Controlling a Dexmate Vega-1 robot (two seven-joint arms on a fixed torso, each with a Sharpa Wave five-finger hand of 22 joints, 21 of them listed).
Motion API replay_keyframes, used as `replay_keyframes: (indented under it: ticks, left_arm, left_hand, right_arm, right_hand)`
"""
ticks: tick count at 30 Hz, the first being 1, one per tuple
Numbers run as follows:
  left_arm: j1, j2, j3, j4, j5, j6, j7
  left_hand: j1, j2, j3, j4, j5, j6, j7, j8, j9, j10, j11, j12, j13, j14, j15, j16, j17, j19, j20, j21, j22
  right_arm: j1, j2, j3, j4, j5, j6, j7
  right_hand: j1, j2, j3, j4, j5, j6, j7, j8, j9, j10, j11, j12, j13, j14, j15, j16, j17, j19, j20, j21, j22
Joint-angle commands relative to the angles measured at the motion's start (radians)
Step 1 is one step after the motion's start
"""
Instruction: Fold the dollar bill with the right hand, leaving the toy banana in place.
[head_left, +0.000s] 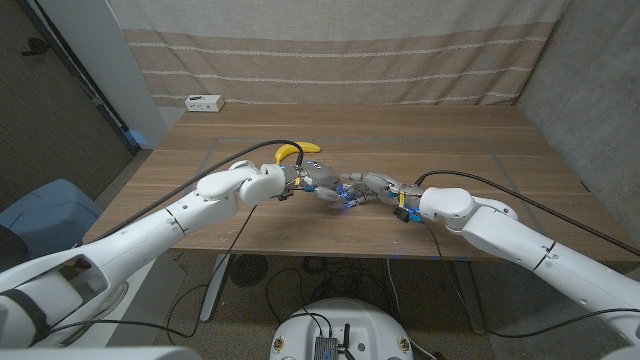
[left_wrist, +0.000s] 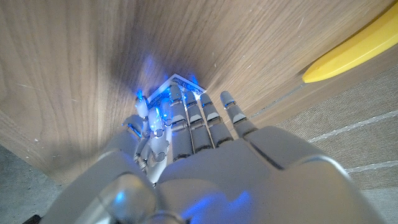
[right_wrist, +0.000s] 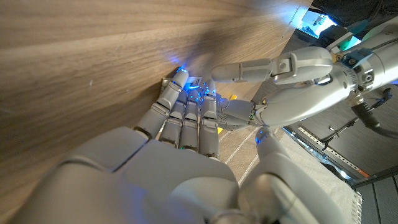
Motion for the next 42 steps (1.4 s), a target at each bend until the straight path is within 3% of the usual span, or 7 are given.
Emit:
replay_keyframes:
  ticks: [1,8,13,20,24,30,42]
  left_arm:
    - [-0.023,-0.018,0.032,0.033,-0.012,0.007,-0.055]
    - [-0.033,-0.022,0.041,0.048,-0.024,-0.010,-0.053]
    - [-0.038,-0.025,0.045,0.056,-0.032,-0.015,-0.057]
    - [-0.038,-0.026,0.046,0.059,-0.039,-0.015,-0.053]
    - [-0.037,-0.025,0.044,0.060,-0.049,-0.015,-0.051]
    - [-0.034,-0.022,0.044,0.061,-0.056,-0.008,-0.054]
    - [-0.032,-0.020,0.046,0.052,-0.061,0.006,-0.068]
  left_hand:
    - [-0.014,0.001,-0.006,0.007,0.005,-0.004,0.002,0.007,0.003,-0.006,-0.001,0.001,-0.001,0.005,0.003,0.011,0.004,-0.010,0.006,-0.003,0.000]
    - [-0.031,-0.002,-0.013,0.016,0.007,0.010,0.008,0.015,0.002,0.008,0.001,0.010,-0.002,0.018,-0.012,0.019,0.005,-0.008,0.007,-0.004,0.000]
    - [-0.041,-0.005,-0.018,0.020,0.009,0.022,0.016,0.020,0.001,0.021,0.006,0.016,-0.003,0.027,-0.018,0.022,0.004,-0.003,0.003,-0.004,0.000]
    - [-0.046,-0.007,-0.021,0.022,0.010,0.026,0.017,0.021,0.001,0.024,0.007,0.017,-0.003,0.031,-0.020,0.023,0.004,-0.001,0.000,-0.004,0.000]
    - [-0.051,-0.009,-0.022,0.024,0.010,0.031,0.018,0.022,0.001,0.026,0.014,0.018,-0.003,0.036,-0.021,0.025,0.003,0.001,-0.002,-0.004,0.000]
    - [-0.056,-0.011,-0.025,0.026,0.011,0.035,0.018,0.023,0.001,0.032,0.015,0.020,-0.004,0.042,-0.024,0.026,0.003,0.002,-0.004,-0.005,0.000]
    - [-0.064,-0.015,-0.029,0.029,0.013,0.033,0.021,0.021,0.001,0.029,0.020,0.019,-0.004,0.049,-0.027,0.027,0.002,0.002,-0.006,-0.006,-0.001]
  right_arm:
    - [-0.007,-0.003,0.015,-0.001,0.012,0.015,-0.003]
    - [-0.083,-0.014,0.076,-0.013,0.001,0.135,-0.094]
    - [-0.142,-0.015,0.118,-0.035,-0.054,0.211,-0.200]
    - [-0.187,-0.001,0.145,-0.048,-0.174,0.283,-0.316]
    - [-0.162,-0.005,0.130,-0.063,-0.214,0.218,-0.294]
    - [-0.116,0.007,0.096,-0.047,-0.232,0.143,-0.241]
    - [-0.053,0.010,0.023,-0.045,-0.318,-0.003,-0.201]
  right_hand:
    - [-0.004,0.000,0.009,0.003,0.005,0.002,0.011,0.007,0.003,0.007,0.002,0.007,0.005,0.006,0.002,-0.004,0.004,0.005,0.001,-0.002,0.001]
    - [0.036,0.011,0.032,-0.027,0.006,0.032,0.003,0.017,0.003,0.038,0.003,0.019,0.004,0.037,0.002,0.002,-0.004,0.035,0.003,0.003,0.002]
    - [0.030,0.021,0.033,-0.022,0.001,0.095,0.002,0.034,0.003,0.099,0.017,0.038,0.004,0.092,0.011,0.023,0.005,0.051,0.004,0.004,0.004]
    - [0.034,0.026,0.027,-0.031,-0.003,0.207,0.000,0.056,0.003,0.204,0.022,0.066,0.004,0.177,-0.011,0.060,0.023,0.081,0.003,0.010,0.007]
    - [0.011,0.018,0.011,-0.020,-0.002,0.288,0.002,0.069,0.002,0.256,0.026,0.077,0.002,0.205,-0.025,0.068,0.030,0.090,-0.003,0.009,0.008]
    - [-0.016,0.006,-0.003,-0.007,0.003,0.340,0.007,0.072,0.001,0.308,0.022,0.088,0.001,0.248,-0.042,0.074,0.026,0.114,-0.016,0.014,0.007]
    - [-0.033,-0.003,-0.014,0.002,0.006,0.361,0.011,0.070,0.000,0.313,0.026,0.084,0.000,0.257,-0.042,0.071,0.025,0.097,-0.023,0.004,0.006]
